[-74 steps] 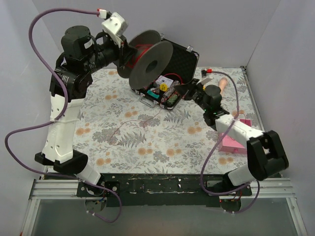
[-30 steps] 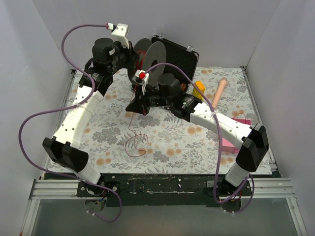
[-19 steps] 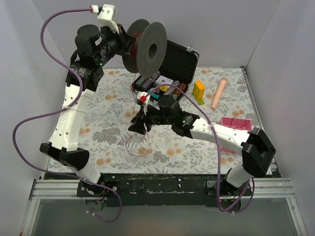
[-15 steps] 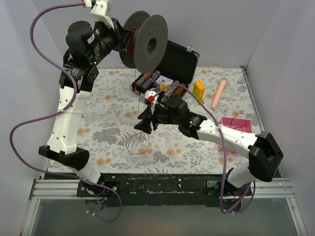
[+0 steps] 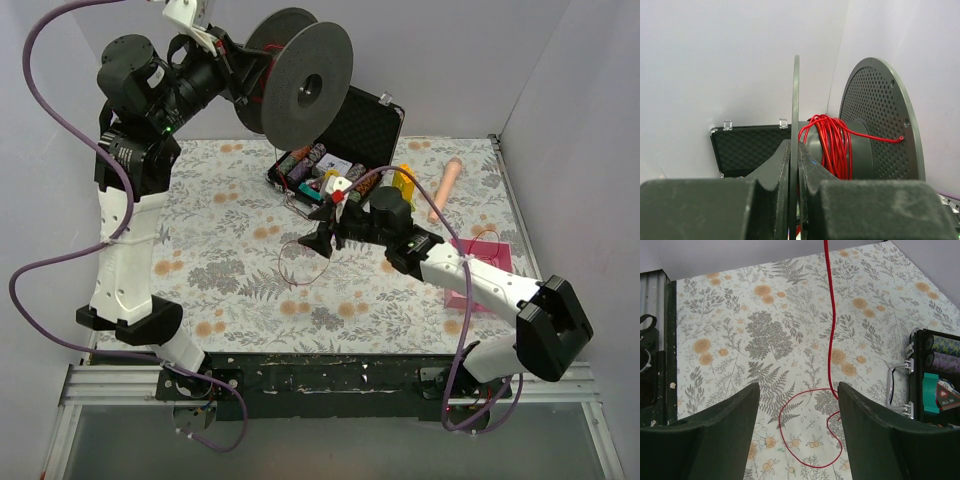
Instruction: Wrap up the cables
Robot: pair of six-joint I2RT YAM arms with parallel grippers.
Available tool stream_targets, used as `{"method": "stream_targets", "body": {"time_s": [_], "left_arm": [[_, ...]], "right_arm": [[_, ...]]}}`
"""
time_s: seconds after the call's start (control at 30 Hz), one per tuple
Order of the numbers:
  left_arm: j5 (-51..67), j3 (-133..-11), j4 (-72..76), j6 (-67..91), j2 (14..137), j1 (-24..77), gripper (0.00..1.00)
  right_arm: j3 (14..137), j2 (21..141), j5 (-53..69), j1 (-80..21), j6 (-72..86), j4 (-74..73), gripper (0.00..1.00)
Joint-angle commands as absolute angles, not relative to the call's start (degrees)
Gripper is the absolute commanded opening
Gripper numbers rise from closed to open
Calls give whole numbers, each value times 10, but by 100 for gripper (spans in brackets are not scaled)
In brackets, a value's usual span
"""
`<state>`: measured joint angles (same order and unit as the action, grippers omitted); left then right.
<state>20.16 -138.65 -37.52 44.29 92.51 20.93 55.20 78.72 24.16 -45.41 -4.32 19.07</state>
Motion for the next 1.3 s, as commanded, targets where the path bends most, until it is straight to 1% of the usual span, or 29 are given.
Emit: {"method": "stream_targets", "body": {"time_s": [0.0, 0.17, 0.3, 0.43, 0.5, 0.53, 0.57, 0.6, 0.63, 0.7, 0.73, 0.87, 0.97, 1.1, 1.17, 1.2, 1.27], "left_arm": [[216, -1440, -359, 442, 924, 207, 0], [229, -1462, -359, 452, 931, 207, 0], [243, -1470, -357, 450, 933, 207, 0], [246, -1470, -354, 447, 935, 207, 0], [254, -1471, -353, 448, 935, 207, 0], [257, -1473, -353, 448, 935, 207, 0], [260, -1474, -353, 449, 935, 208, 0], [262, -1474, -353, 447, 934, 207, 0], [262, -1474, -354, 446, 934, 207, 0], [261, -1475, -358, 444, 934, 207, 0], [263, -1475, -359, 444, 934, 207, 0], [301, -1457, -397, 416, 917, 207, 0], [333, -1385, -458, 339, 880, 207, 0], [360, -1263, -560, 187, 827, 207, 0], [361, -1205, -605, 127, 810, 207, 0], [359, -1172, -628, 101, 802, 207, 0], [350, -1103, -635, 73, 788, 208, 0]], "right_arm": [[608, 834, 245, -449, -73, 177, 75], [624, 874, 222, -449, -63, 206, 78], [630, 895, 184, -447, -82, 219, 77], [630, 916, 242, -432, -97, 243, 76], [616, 922, 271, -415, -84, 279, 73], [606, 925, 299, -404, -71, 301, 66], [599, 930, 335, -390, -54, 327, 54], [597, 939, 357, -382, -39, 341, 37], [600, 945, 372, -375, -33, 341, 24], [610, 954, 380, -369, -31, 331, 7], [611, 954, 378, -366, -26, 332, 1], [582, 940, 366, -317, 47, 365, 1], [578, 912, 364, -249, 78, 336, 1], [611, 860, 367, -161, 70, 238, 1], [645, 840, 366, -148, 42, 171, 1], [669, 832, 360, -147, 21, 112, 1], [715, 825, 366, -149, 2, 39, 1]]}}
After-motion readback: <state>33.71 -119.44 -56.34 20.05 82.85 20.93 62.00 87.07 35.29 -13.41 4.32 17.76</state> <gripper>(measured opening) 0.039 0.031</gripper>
